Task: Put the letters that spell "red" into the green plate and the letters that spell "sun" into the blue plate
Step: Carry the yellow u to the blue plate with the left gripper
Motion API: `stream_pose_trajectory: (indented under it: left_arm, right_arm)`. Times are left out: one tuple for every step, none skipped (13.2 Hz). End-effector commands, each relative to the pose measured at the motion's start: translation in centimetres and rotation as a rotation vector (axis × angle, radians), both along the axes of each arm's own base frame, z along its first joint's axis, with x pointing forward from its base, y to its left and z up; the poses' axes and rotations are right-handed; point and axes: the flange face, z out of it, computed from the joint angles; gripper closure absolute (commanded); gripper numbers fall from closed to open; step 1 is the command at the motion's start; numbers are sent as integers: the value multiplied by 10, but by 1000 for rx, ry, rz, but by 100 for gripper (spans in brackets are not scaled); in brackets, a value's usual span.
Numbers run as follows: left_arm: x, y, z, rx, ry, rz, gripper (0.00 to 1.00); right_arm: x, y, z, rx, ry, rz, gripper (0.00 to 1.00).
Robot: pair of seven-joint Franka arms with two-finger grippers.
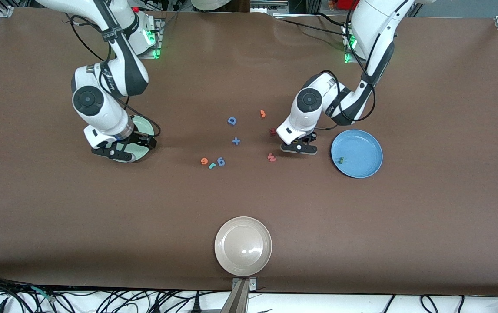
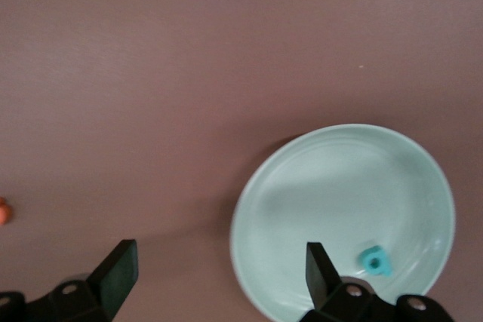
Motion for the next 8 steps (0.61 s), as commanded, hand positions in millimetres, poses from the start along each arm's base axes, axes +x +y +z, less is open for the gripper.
stream_pose_trajectory:
  left_arm:
    - [24, 21, 42, 64, 13, -14, 91]
    - [34, 28, 57, 87, 47, -38, 91]
    - [46, 38, 69, 102, 72, -67, 91]
    - [55, 48, 76, 107, 90, -97, 91]
    - [67, 67, 81, 101, 103, -138, 91]
    - [78, 89, 87, 90, 106, -178, 91]
    - [88, 112, 92, 80, 108, -221, 90]
    - [96, 134, 92, 67, 115, -283, 89]
  right_arm:
    - [13, 55, -4, 19, 8, -88, 1]
    - [16, 71, -10, 25, 10, -91, 1]
    - [17, 91, -18, 37, 16, -80, 2]
    - [18, 110, -27, 49, 23, -56, 2]
    - [20, 123, -32, 55, 21, -47, 2]
    - [21, 135, -38, 58, 20, -40, 2]
    - [22, 146, -44, 58, 20, -25, 2]
    - [21, 158, -51, 57, 23, -10, 2]
